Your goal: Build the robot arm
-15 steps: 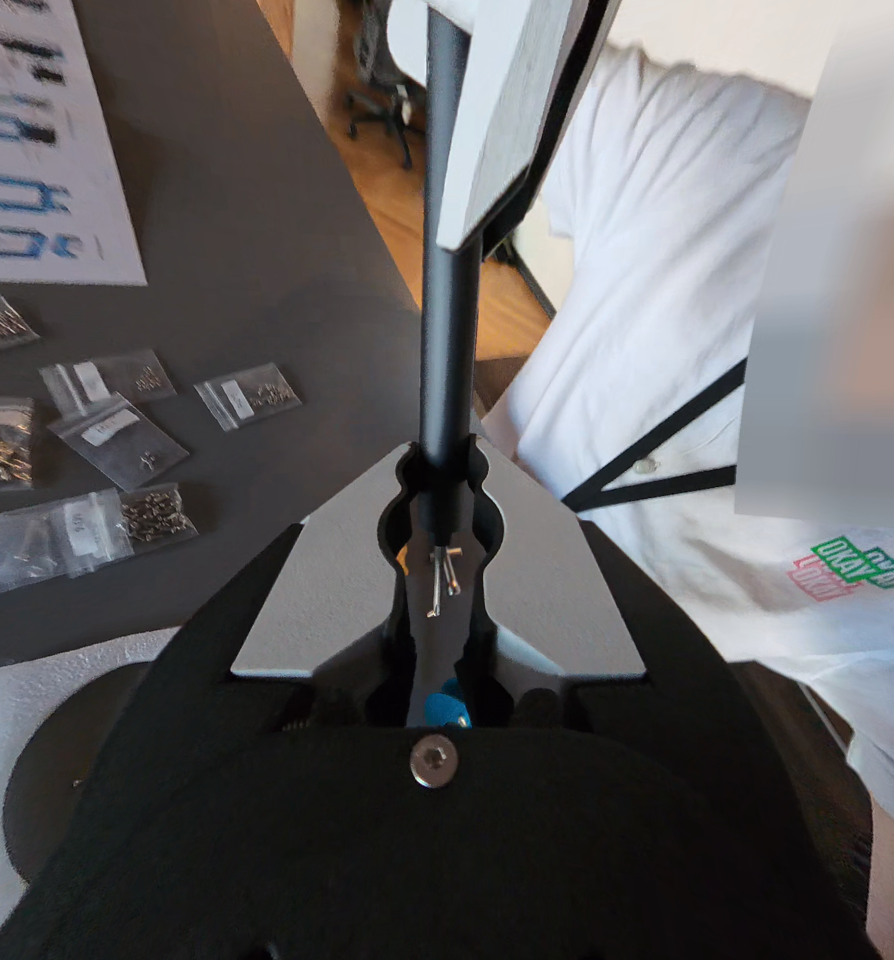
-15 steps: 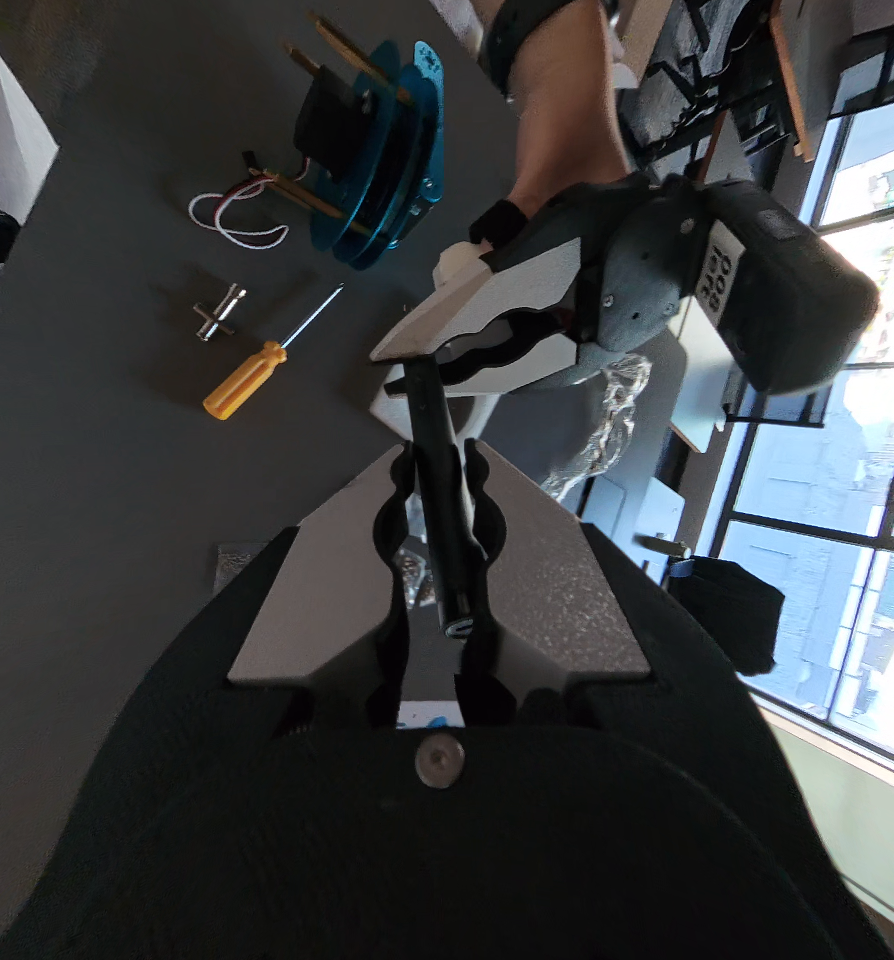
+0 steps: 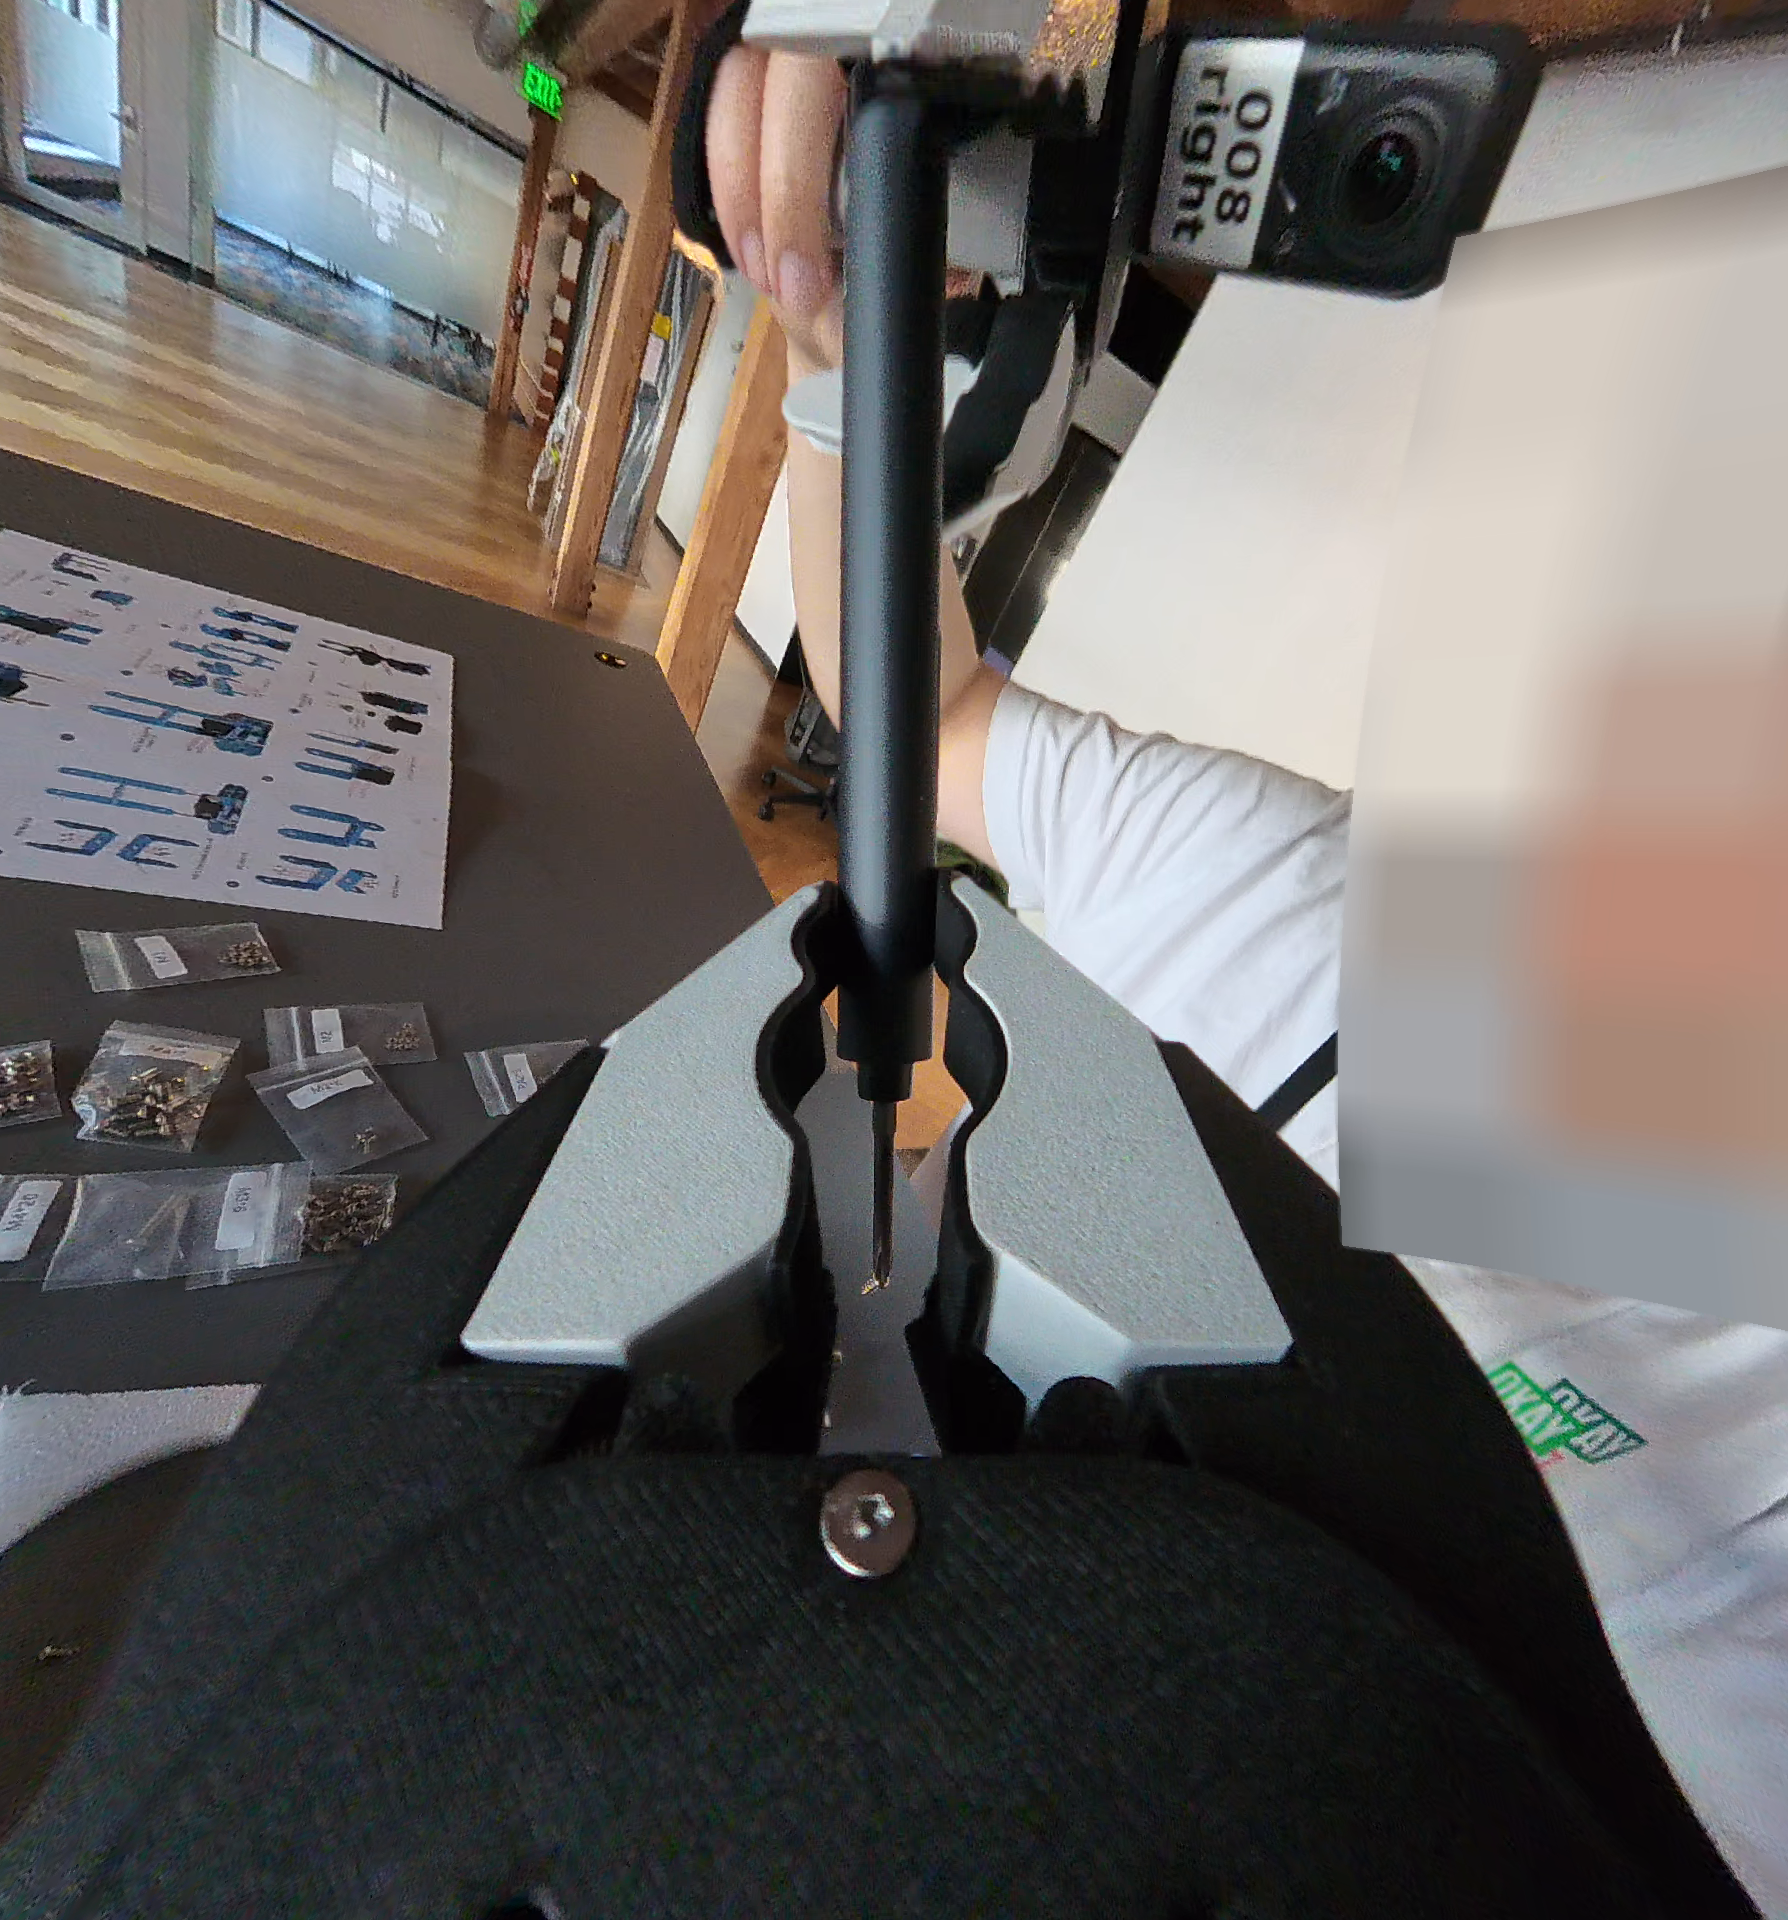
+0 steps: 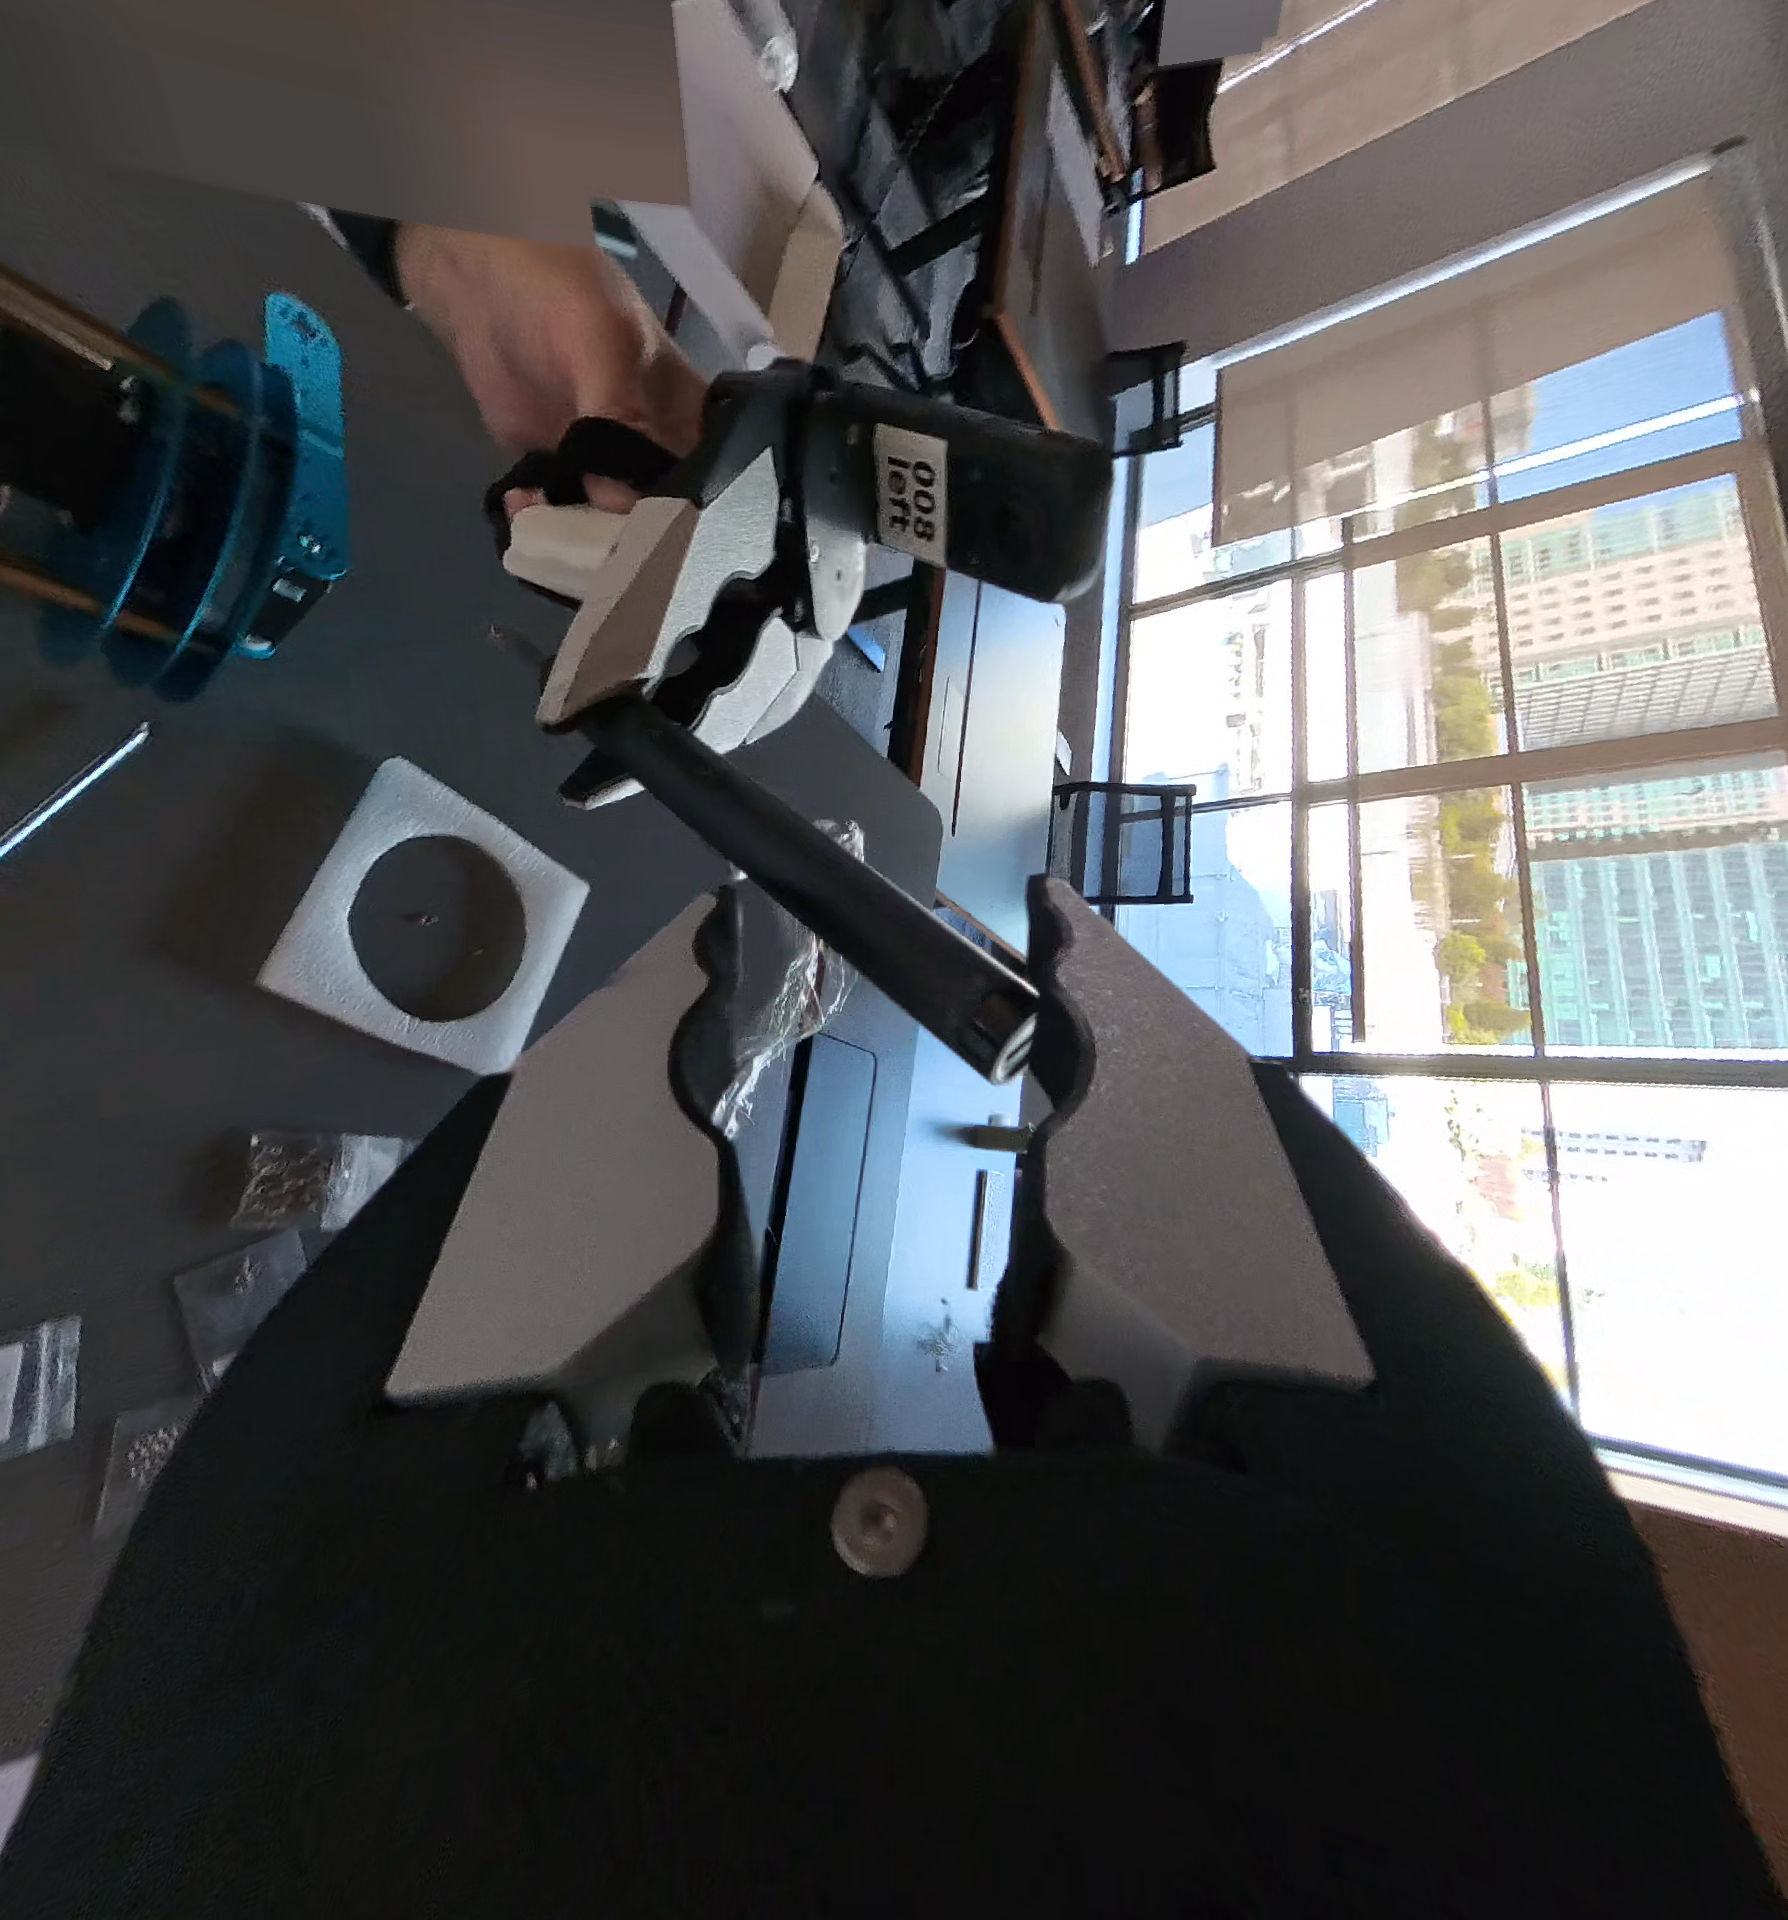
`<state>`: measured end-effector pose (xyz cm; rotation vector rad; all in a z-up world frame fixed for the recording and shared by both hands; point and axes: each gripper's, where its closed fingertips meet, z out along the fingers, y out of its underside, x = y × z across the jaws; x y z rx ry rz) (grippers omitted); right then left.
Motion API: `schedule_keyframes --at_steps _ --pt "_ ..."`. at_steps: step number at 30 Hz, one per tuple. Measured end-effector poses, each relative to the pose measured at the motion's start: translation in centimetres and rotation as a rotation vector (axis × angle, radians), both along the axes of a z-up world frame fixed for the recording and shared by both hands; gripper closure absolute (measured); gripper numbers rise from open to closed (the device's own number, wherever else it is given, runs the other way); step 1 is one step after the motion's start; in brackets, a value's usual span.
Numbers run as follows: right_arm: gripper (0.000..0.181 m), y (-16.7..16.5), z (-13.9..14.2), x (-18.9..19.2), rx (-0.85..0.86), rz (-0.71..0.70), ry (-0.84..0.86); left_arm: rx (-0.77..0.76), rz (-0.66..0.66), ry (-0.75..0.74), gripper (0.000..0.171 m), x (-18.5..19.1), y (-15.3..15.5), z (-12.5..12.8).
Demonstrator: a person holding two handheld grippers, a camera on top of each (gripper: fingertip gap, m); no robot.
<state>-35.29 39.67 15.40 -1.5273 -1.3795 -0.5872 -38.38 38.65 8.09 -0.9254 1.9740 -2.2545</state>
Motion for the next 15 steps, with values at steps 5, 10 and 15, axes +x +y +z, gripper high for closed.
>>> schedule_keyframes --at_steps 5,10,15 --pt "0.107 -0.2 2.8 2.5 0.181 -0.066 0.429 -0.101 0.029 -0.006 0.156 -0.1 1.4 0.2" --pt "0.104 0.4 0.8 3.9 -0.042 -0.010 1.342 -0.111 0.087 0.001 0.156 0.1 2.3 -0.6" --pt "0.113 4.4 -2.0 1.2 -0.235 0.067 1.673 -0.070 0.157 -0.007 0.156 0.2 2.7 -1.4"
